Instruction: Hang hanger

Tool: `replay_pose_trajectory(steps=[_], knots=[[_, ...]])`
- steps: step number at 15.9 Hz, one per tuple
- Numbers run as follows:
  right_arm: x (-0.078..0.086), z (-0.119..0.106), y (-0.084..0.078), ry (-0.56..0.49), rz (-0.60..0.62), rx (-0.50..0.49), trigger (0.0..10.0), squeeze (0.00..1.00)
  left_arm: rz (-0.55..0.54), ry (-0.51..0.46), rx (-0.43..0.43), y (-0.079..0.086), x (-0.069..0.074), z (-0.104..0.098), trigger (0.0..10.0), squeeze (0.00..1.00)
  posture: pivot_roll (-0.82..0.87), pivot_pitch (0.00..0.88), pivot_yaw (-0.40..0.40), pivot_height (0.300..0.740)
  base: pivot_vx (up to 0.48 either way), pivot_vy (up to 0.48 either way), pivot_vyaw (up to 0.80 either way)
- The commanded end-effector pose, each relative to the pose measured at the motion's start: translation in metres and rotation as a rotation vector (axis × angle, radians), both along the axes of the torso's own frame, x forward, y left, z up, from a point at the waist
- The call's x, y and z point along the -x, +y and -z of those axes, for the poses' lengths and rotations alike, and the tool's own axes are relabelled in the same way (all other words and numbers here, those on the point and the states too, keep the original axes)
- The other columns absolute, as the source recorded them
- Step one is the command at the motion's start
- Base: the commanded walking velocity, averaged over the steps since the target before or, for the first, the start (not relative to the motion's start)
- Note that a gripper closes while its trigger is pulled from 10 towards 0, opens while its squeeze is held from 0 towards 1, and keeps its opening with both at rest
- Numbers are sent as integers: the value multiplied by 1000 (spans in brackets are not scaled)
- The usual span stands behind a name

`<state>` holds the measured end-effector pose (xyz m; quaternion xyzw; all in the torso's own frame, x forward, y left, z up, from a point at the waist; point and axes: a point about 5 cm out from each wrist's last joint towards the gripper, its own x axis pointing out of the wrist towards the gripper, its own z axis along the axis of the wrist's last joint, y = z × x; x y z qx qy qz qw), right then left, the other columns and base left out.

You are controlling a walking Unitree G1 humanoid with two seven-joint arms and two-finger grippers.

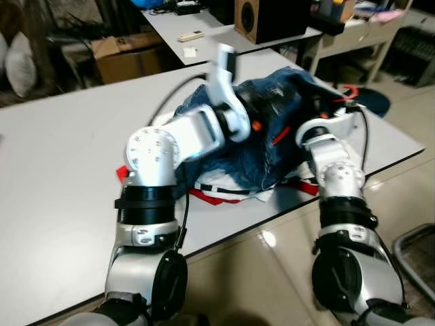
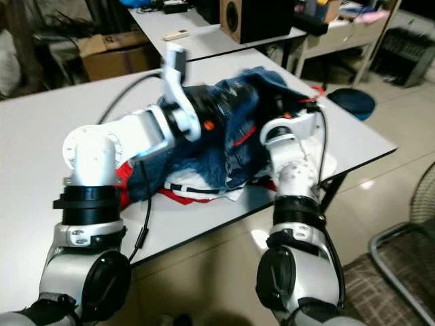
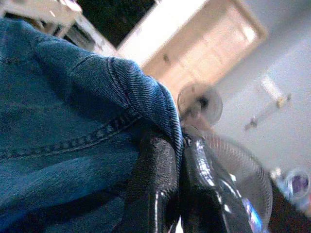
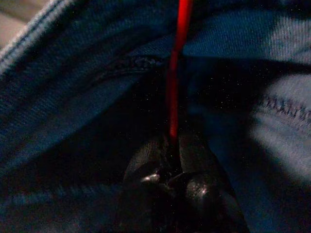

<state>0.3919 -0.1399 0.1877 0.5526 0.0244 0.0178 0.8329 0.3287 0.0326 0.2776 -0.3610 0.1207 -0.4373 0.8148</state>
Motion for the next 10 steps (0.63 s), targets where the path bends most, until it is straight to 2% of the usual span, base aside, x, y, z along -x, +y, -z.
replay_pose_trajectory(steps=[1,3,5,6,8,10], knots=[[-3,-1,17,-7,-49,31,10000,0,35,-3,100,-18,4,-16,0,0,43,9,12,740,0,0,0],[0,5,40,4,-108,75,10000,0,8,48,203,-21,1,-23,0,0,40,7,5,740,0,0,0],[4,13,55,12,-155,107,10000,0,-33,102,249,-27,-5,-25,0,0,29,3,12,740,0,0,0],[7,18,58,17,-178,136,10000,0,-86,137,281,-24,-12,-26,0,0,26,2,16,740,0,0,0],[15,26,53,26,-210,191,10000,0,-257,217,348,-2,-36,-27,0,0,11,0,38,740,0,0,0],[27,37,42,42,-265,269,10000,0,-403,221,371,25,-55,-32,0,0,7,0,47,740,0,0,0]])
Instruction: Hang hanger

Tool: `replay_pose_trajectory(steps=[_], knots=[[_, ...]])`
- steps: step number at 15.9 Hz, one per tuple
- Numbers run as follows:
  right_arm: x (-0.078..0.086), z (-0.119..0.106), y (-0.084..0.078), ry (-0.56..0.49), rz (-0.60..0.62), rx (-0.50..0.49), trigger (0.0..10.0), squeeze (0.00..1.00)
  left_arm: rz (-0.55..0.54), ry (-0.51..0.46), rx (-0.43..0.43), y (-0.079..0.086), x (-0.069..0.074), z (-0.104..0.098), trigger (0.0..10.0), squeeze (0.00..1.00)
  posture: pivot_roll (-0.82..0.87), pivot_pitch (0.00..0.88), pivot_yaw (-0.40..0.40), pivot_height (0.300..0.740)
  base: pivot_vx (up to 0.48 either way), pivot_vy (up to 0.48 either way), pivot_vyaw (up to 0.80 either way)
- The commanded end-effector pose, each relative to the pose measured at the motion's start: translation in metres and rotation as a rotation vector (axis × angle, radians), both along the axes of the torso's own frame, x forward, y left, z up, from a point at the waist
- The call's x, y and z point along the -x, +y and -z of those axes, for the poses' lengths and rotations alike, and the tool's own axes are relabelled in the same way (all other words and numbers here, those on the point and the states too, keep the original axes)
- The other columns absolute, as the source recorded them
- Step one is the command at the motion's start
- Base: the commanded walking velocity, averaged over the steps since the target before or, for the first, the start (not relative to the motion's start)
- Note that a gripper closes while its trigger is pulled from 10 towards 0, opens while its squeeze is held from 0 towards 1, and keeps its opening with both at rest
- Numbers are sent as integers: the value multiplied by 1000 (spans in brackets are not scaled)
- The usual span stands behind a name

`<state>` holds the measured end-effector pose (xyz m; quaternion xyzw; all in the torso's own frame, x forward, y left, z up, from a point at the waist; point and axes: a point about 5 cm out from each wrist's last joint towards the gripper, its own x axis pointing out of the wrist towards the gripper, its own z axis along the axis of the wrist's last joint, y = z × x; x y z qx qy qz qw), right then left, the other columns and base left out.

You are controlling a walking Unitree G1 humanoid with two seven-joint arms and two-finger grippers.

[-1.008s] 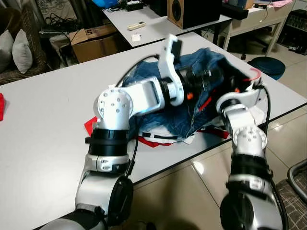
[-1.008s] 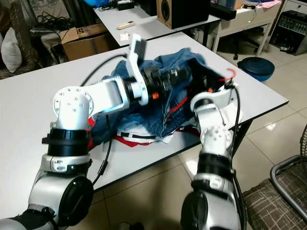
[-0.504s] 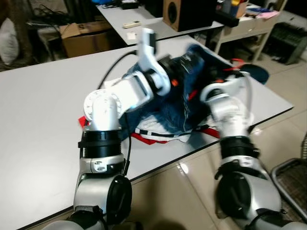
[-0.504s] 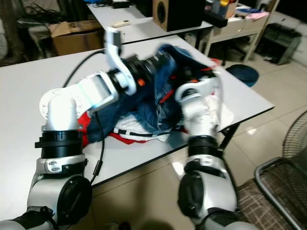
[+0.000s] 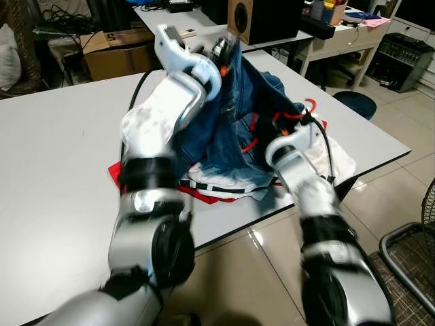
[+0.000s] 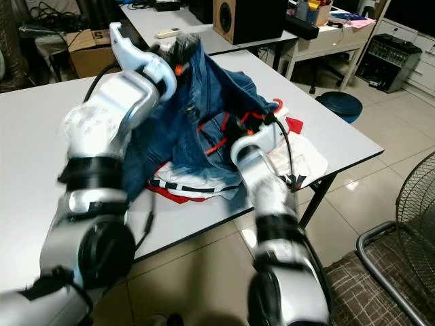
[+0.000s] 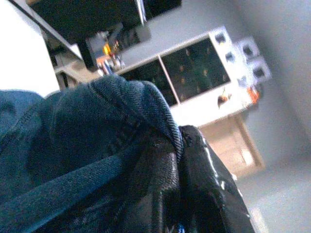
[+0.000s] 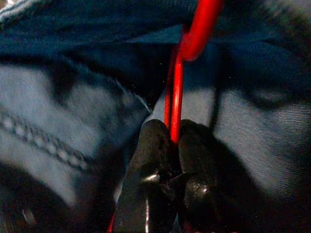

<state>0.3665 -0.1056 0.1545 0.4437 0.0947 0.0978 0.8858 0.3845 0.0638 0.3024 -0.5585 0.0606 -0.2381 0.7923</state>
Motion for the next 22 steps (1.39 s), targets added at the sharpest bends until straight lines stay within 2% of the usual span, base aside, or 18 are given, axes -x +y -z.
replay_pose_trajectory(steps=[1,3,5,6,7,9,11,12,14,15,16,17,19,20,22], knots=[[9,5,2,20,-85,68,10000,0,-55,-2,-24,5,-6,-6,0,0,8,0,49,740,0,0,0],[23,3,-8,-4,-150,127,10000,0,-136,27,-116,18,-17,3,0,0,7,0,55,740,0,0,0],[35,-2,-17,-27,-212,203,10000,0,-203,38,-257,26,-23,16,0,0,4,0,61,740,0,0,0],[45,-10,-24,-48,-234,196,10000,0,-254,54,-388,31,-28,32,0,0,3,0,64,740,0,0,0],[46,-12,-26,-52,-237,191,10000,0,-262,57,-412,32,-29,35,0,0,3,0,64,740,0,0,0],[55,-23,-36,-72,-226,159,10000,0,-277,27,-564,33,-32,52,0,0,-1,0,66,740,0,0,0],[55,-31,-44,-90,-188,86,10000,0,-198,-51,-804,23,-29,76,0,0,-2,0,69,740,0,0,0],[56,-34,-45,-98,-183,65,10000,0,-179,-54,-872,21,-27,86,0,0,-2,0,69,740,0,0,0],[56,-40,-46,-110,-177,42,10000,0,-149,-35,-926,20,-24,107,0,0,-5,0,73,740,0,0,0],[56,-41,-46,-109,-176,40,10000,0,-147,-33,-924,21,-24,109,0,0,-7,0,73,740,0,0,0],[56,-41,-47,-103,-175,44,10000,0,-144,-33,-916,22,-24,111,471,0,-7,0,74,740,0,0,0],[56,-40,-47,-92,-174,49,10000,0,-143,-56,-907,24,-25,109,10000,0,-7,0,74,740,0,0,0],[56,-37,-48,-75,-173,65,10000,0,-105,-119,-873,24,-25,103,10000,0,-2,0,69,740,0,0,0],[55,-35,-47,-68,-174,105,10000,0,-89,-125,-876,29,-25,103,10000,1000,0,0,69,740,0,0,0],[52,-38,-46,-77,-176,123,10000,0,-90,-118,-903,37,-24,107,10000,1000,0,0,65,740,0,0,0]])
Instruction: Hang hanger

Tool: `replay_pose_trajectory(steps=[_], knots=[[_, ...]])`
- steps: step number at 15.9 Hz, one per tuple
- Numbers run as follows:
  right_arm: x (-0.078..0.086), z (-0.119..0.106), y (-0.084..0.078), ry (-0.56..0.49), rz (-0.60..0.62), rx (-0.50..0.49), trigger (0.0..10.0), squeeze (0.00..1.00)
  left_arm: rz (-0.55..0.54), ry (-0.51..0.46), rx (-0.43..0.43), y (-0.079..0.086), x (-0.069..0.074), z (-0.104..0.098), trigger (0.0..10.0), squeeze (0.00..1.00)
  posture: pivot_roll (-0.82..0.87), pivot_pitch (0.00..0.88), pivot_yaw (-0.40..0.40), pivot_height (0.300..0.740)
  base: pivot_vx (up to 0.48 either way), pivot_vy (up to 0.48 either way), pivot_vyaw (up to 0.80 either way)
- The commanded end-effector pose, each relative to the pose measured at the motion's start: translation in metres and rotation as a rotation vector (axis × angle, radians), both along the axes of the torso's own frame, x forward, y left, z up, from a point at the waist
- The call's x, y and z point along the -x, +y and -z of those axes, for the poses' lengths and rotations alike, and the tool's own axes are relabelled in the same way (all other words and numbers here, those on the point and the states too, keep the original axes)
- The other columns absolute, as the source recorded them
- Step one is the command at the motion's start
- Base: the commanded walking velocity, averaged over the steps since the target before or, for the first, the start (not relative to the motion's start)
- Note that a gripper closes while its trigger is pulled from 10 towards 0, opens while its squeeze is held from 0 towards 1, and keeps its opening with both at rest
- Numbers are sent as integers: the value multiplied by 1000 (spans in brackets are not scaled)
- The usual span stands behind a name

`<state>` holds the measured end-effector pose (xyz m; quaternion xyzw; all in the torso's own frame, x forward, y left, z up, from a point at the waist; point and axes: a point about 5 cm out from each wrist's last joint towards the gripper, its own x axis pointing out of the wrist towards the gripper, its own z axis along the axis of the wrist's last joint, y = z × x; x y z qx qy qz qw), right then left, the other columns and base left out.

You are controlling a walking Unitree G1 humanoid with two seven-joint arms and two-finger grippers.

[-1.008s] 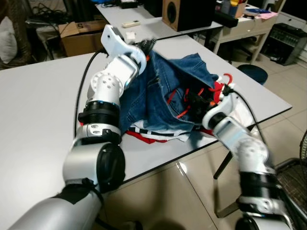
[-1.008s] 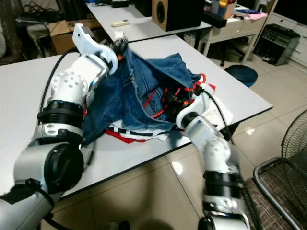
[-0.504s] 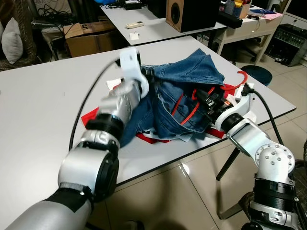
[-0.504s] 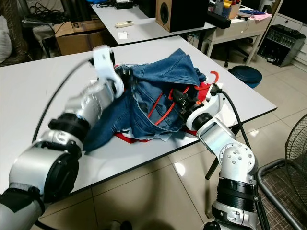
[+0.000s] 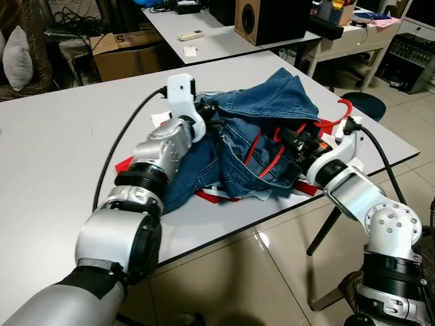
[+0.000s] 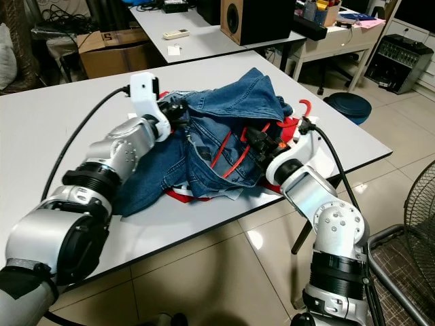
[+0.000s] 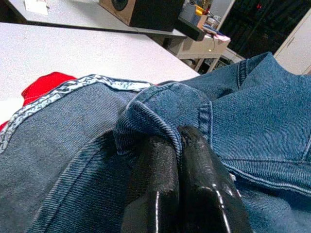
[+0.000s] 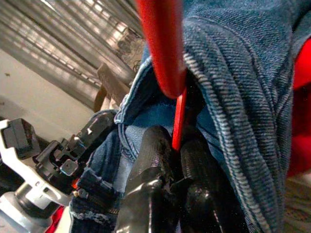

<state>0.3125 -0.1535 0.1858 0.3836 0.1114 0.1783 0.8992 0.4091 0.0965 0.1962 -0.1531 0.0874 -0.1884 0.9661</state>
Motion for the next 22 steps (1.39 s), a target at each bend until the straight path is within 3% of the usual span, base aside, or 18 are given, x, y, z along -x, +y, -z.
replay_pose_trajectory(steps=[1,4,5,7,8,10,11,13,15,16,18,20,21,22], knots=[[-3,-8,1,-24,-6,22,10000,0,0,-4,-24,7,0,1,10000,1000,1,0,62,740,0,0,0],[-5,-11,-2,-30,5,34,10000,0,79,-73,-120,9,2,-2,10000,1000,1,0,57,740,0,0,0],[-6,-11,-3,-31,8,36,10000,0,145,-107,-127,8,4,-6,10000,0,1,0,52,740,0,0,0],[-10,-12,-4,-34,12,40,10000,0,361,-220,-149,5,13,-16,10000,0,6,0,49,740,0,0,0],[-12,-12,-3,-36,9,41,10000,0,410,-228,-187,7,15,-18,10000,1000,9,0,47,740,0,0,0],[-14,-13,-2,-38,4,45,10000,0,419,-201,-206,12,15,-18,10000,1000,11,0,46,740,0,0,0],[-15,-13,-1,-38,3,42,10000,0,350,-172,-193,17,11,-18,10000,1000,13,0,47,740,0,0,0],[-18,-13,-1,-38,5,42,10000,0,335,-166,-202,25,10,-17,10000,1000,11,0,50,740,0,0,0],[-22,-12,-2,-35,13,44,10000,0,428,-214,-154,36,14,-27,10000,1000,13,0,49,740,0,0,0],[-23,-12,-3,-35,13,45,10000,0,509,-246,-181,38,18,-31,10000,1000,15,0,46,740,0,0,0],[-24,-12,-3,-35,13,48,10000,0,557,-277,-235,44,21,-35,10000,1000,15,0,46,740,0,0,0],[-26,-12,-3,-36,11,47,10000,0,391,-196,-296,58,10,-32,10000,1000,23,0,43,740,0,0,0],[-27,-13,-2,-37,9,46,10000,0,366,-161,-281,64,9,-29,10000,1000,22,0,45,740,0,0,0],[-28,-12,-1,-37,7,44,10000,0,482,-147,-219,62,15,-27,10000,1000,22,0,45,740,0,0,0]])
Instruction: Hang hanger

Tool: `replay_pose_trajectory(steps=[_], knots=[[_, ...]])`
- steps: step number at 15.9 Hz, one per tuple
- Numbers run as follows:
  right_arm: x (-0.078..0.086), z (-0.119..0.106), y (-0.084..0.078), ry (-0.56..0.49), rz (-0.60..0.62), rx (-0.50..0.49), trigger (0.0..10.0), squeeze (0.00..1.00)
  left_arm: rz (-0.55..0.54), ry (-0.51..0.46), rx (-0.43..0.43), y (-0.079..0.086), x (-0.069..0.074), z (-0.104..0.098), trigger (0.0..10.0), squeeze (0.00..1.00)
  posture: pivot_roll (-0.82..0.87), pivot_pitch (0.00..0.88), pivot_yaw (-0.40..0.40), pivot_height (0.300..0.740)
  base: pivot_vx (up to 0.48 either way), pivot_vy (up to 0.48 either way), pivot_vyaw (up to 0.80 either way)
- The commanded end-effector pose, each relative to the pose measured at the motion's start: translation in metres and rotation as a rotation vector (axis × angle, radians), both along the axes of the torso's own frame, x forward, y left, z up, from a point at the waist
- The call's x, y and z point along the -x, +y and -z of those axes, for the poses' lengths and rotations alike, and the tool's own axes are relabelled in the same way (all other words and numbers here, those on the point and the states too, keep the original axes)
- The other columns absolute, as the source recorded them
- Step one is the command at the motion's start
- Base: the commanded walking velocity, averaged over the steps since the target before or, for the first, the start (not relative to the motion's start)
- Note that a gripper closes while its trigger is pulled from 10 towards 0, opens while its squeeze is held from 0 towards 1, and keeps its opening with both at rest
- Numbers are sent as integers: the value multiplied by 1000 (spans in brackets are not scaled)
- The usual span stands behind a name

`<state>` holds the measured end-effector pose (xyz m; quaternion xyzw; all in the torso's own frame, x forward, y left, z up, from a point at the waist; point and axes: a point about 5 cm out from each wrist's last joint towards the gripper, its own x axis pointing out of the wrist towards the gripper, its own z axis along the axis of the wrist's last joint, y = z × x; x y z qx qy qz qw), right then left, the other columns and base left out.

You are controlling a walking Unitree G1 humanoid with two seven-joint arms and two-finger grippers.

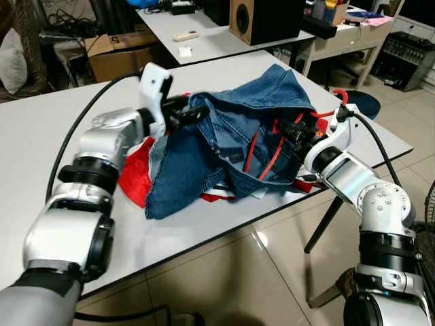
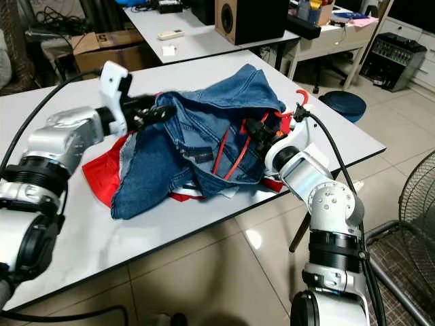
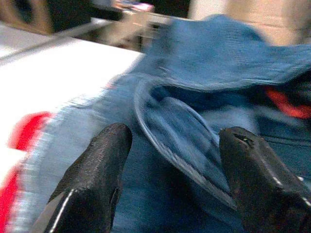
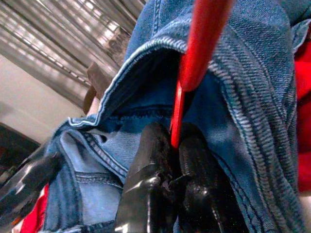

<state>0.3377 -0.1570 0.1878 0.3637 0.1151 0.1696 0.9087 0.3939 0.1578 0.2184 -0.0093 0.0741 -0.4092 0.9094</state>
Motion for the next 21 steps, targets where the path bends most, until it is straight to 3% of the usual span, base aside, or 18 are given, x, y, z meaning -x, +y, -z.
replay_pose_trajectory(steps=[1,2,6,7,9,10,11,12,13,14,15,16,19,21], knots=[[-3,-10,2,-40,-6,-3,10000,0,126,7,43,-1,7,-4,10000,1000,22,0,45,740,0,0,0],[-4,-9,2,-38,-4,-4,10000,0,185,13,39,1,12,-4,10000,1000,22,0,45,740,0,0,0],[-6,-9,1,-40,1,-7,10000,0,97,-17,-46,39,12,-3,10000,1000,20,0,51,740,0,0,0],[-7,-10,2,-41,3,-7,10000,0,56,-92,-104,56,14,-10,10000,0,14,0,53,740,0,0,0],[-8,-11,1,-44,7,-7,10000,0,79,-206,-81,71,20,-32,10000,0,19,0,49,740,0,0,0],[-10,-10,1,-39,15,-11,10000,0,232,-254,-112,57,28,-42,10000,0,24,0,45,740,0,0,0],[-11,-9,1,-31,22,-15,10000,0,312,-268,-133,46,32,-42,10000,98,25,0,44,740,0,0,0],[-12,-7,1,-14,40,-22,10000,0,471,-272,-177,23,44,-37,10000,773,24,0,43,740,0,0,0],[-13,-6,0,-4,54,-28,10000,0,534,-277,-200,12,50,-33,10000,1000,24,0,43,740,0,0,0],[-14,-5,-3,6,76,-42,10000,0,689,-286,-253,-16,67,-21,10000,1000,25,0,43,740,0,0,0],[-15,-5,-5,5,82,-43,10000,0,777,-282,-287,-30,77,-13,10000,843,24,0,44,740,0,0,0],[-14,-5,-6,3,84,-44,10000,0,830,-313,-321,-43,83,-8,10000,0,21,0,48,740,0,0,0],[-14,-6,-7,-3,83,-44,10000,0,910,-348,-348,-62,93,-4,10000,0,17,0,51,740,0,0,0],[-14,-6,-6,-1,83,-43,10000,0,926,-391,-411,-70,97,0,10000,0,17,0,53,740,0,0,0]])
